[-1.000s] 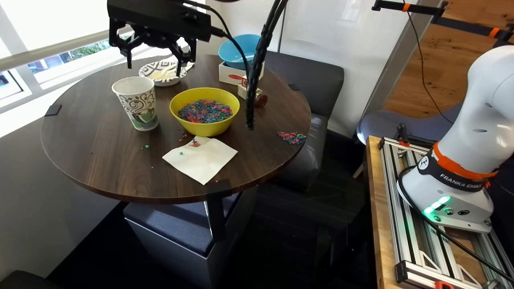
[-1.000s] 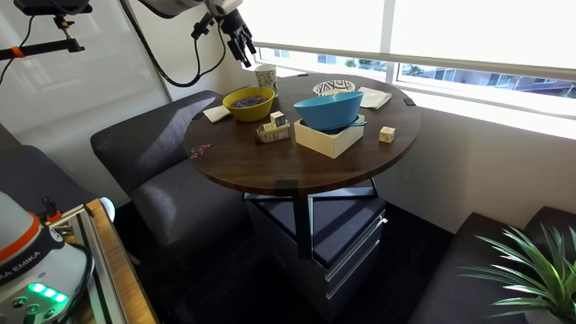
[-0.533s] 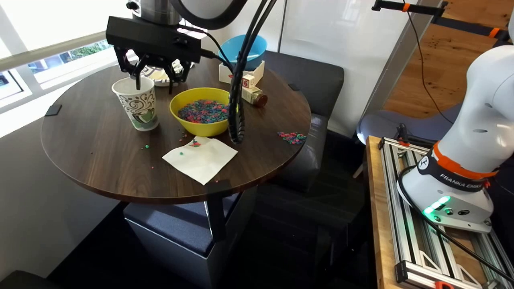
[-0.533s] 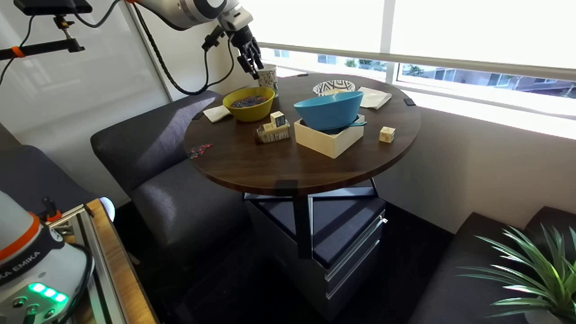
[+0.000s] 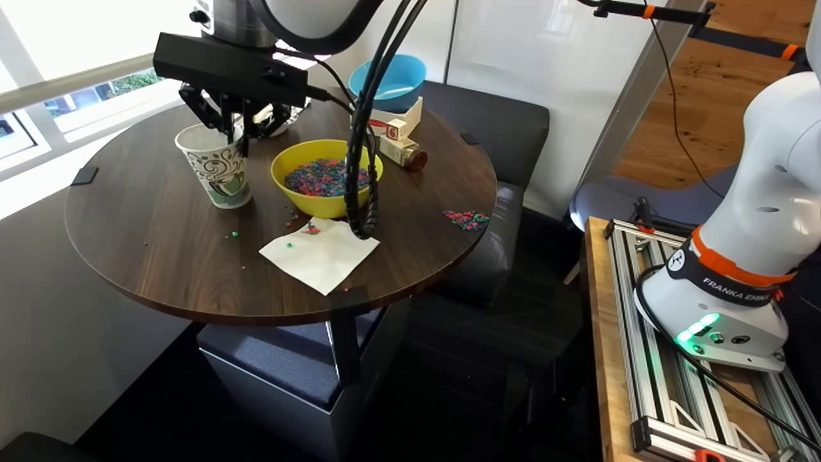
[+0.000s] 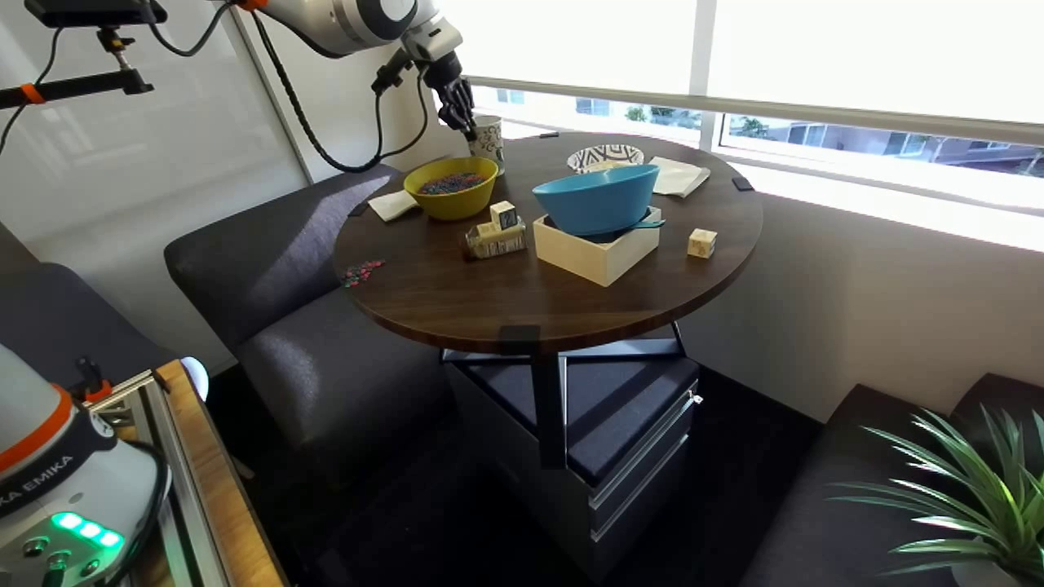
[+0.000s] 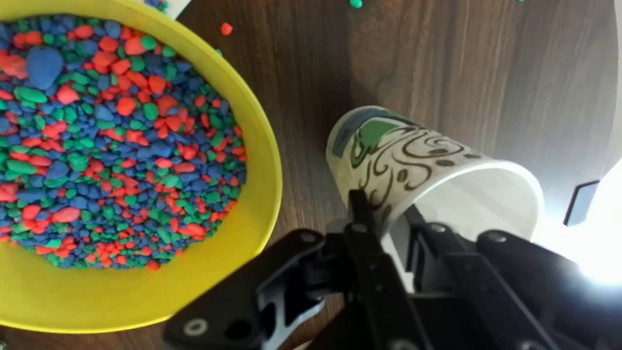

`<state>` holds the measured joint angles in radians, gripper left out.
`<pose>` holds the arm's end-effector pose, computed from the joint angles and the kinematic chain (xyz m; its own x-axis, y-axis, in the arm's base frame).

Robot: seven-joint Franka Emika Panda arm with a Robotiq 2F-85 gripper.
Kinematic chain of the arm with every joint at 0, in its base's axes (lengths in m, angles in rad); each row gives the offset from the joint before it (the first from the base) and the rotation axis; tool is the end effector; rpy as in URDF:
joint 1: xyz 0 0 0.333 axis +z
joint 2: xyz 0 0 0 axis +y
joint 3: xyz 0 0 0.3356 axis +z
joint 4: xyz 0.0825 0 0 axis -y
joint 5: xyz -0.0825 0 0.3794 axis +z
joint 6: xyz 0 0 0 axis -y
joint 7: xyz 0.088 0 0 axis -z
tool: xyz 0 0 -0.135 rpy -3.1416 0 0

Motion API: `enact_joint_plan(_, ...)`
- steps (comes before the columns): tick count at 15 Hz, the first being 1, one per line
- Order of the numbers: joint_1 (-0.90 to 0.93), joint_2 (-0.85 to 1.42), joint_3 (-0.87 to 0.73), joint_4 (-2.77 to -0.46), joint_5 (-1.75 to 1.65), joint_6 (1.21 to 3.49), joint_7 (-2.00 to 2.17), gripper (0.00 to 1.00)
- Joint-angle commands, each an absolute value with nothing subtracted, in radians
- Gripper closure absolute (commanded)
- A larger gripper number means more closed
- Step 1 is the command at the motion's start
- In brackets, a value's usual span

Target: Pick up the styrofoam cup and pour its content in the yellow bowl before putting it down on the table

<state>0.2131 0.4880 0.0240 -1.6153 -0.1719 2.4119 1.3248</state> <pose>0.7053 0.1636 0.3677 0.5215 -0.8285 0.2042 -0.7892 -0.5593 -0.2537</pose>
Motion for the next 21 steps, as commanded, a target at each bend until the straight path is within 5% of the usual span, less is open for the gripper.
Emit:
enact_joint_plan(1, 0.24, 0.489, -0.004, -1.595, -0.157, 2.384, 1.341, 1.0)
enact_joint_plan(7, 0.241, 0.349, -0.005, -1.663, -0.194, 2.407, 1.286, 0.98)
enact_joint_plan(16, 0.228, 0.146, 0.058, -1.626, -0.385, 1.75, 1.072, 0.98)
enact_joint_plan(21, 0.216, 0.153, 0.081, -1.619, -0.379, 1.655, 1.035, 0.97)
